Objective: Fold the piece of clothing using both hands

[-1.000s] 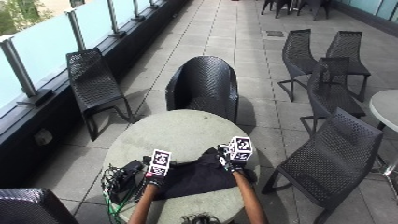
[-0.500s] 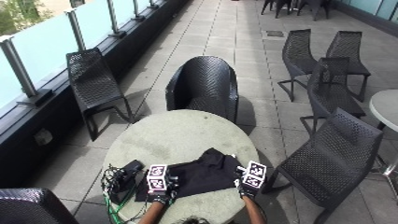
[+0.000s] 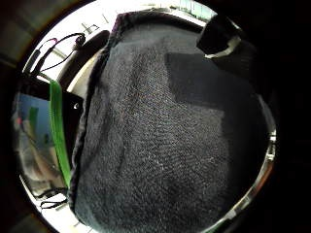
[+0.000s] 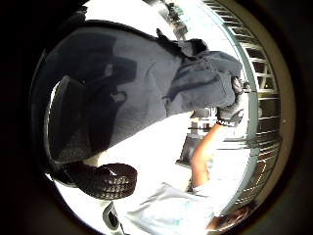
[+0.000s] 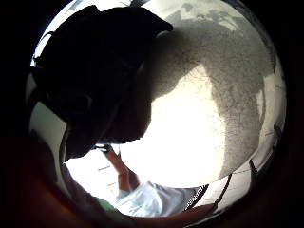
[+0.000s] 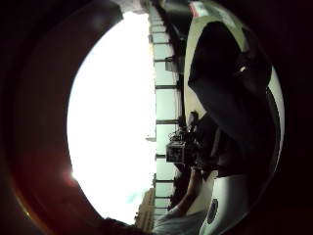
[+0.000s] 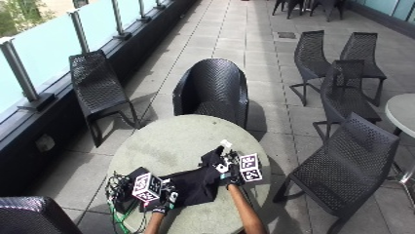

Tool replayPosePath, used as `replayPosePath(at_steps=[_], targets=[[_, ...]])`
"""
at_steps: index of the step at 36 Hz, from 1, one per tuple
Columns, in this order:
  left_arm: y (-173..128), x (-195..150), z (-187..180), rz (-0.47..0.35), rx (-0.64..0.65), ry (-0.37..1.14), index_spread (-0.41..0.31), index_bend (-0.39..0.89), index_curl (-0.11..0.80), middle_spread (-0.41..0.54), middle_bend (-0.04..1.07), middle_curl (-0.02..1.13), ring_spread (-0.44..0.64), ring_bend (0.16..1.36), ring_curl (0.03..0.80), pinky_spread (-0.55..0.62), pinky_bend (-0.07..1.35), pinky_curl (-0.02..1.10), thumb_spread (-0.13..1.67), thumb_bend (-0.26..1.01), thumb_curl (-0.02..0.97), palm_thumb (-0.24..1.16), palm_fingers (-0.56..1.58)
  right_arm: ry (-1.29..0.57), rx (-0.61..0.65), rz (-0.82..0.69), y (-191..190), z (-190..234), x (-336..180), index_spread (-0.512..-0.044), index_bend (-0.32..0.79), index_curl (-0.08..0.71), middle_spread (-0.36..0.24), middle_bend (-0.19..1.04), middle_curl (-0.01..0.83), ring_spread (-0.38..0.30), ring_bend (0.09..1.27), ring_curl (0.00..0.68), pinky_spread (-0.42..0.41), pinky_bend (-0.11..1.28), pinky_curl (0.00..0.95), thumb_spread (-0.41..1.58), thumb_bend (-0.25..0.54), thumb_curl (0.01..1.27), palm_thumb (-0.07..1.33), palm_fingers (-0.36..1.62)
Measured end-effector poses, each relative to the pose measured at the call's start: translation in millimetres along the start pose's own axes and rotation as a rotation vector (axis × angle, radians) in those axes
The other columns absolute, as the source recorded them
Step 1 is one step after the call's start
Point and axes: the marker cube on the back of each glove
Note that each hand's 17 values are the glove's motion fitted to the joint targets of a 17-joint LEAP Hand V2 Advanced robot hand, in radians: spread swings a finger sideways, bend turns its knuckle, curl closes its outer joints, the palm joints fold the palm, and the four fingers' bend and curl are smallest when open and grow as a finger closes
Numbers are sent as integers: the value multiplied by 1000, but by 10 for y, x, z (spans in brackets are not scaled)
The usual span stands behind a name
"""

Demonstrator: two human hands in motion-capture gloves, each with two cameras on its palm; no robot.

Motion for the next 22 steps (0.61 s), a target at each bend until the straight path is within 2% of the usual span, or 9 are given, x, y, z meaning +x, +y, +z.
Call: replayPosePath(at_steps=[4, 6, 9, 10, 12, 17, 19, 22], targets=[[357, 211, -733, 29, 156, 144, -27, 131, 375, 115, 185, 367, 289, 577, 324, 316, 402, 407, 1552, 40, 176, 292, 397, 58, -113, -104, 82, 677, -444, -287, 73, 172, -199, 547, 519, -210, 951, 516, -242, 874, 485, 900, 56, 423, 1003, 1182], [463, 143, -927, 12, 208, 154, -30, 130, 370, 106, 191, 366, 272, 582, 323, 305, 395, 404, 1558, 48, 184, 309, 427, 122, -180, -145, 230, 1004, -674, -286, 74, 173, -201, 549, 523, -214, 949, 519, -250, 876, 487, 855, 41, 439, 1012, 1179], [577, -66, -1061, -50, 263, 140, -40, 137, 365, 93, 191, 370, 246, 581, 325, 286, 400, 407, 1563, 61, 195, 333, 464, 181, -393, -89, 748, 1410, -1143, -285, 81, 177, -200, 541, 522, -218, 943, 518, -263, 870, 485, 792, 18, 463, 1018, 1167], [625, -123, -1115, -68, 283, 135, -41, 134, 362, 87, 193, 371, 241, 579, 324, 280, 397, 406, 1567, 64, 198, 340, 468, 218, -471, -53, 945, 1557, -1281, -287, 86, 180, -198, 532, 519, -221, 905, 506, -275, 851, 477, 754, 2, 473, 1010, 1131], [729, -216, -1233, -97, 319, 129, -44, 134, 358, 82, 190, 373, 233, 576, 326, 274, 395, 408, 1569, 69, 203, 349, 469, 346, -552, -12, 1230, 1847, -1419, -287, 82, 181, -194, 531, 520, -225, 871, 499, -284, 838, 473, 716, -11, 490, 1011, 1128], [945, -346, -1460, -151, 352, 125, -51, 139, 352, 73, 184, 374, 219, 570, 326, 264, 388, 410, 1581, 83, 214, 372, 482, 575, -496, -183, 1445, 2405, -1386, -287, 73, 181, -185, 504, 513, -237, 822, 479, -304, 804, 454, 651, -21, 524, 1018, 1139], [965, -383, -1477, -161, 351, 106, -52, 138, 349, 71, 182, 373, 215, 568, 325, 261, 385, 410, 1581, 92, 221, 389, 484, 624, -491, -196, 1423, 2465, -1289, -287, 68, 180, -183, 496, 511, -240, 814, 475, -307, 797, 449, 634, -21, 537, 1025, 1146], [878, -323, -1411, -145, 337, 19, -53, 139, 346, 69, 185, 374, 211, 567, 324, 253, 370, 407, 1585, 101, 227, 403, 484, 608, -563, -182, 1421, 2394, -1223, -287, 67, 179, -185, 485, 509, -243, 803, 470, -311, 788, 444, 608, -24, 552, 1028, 1155]])
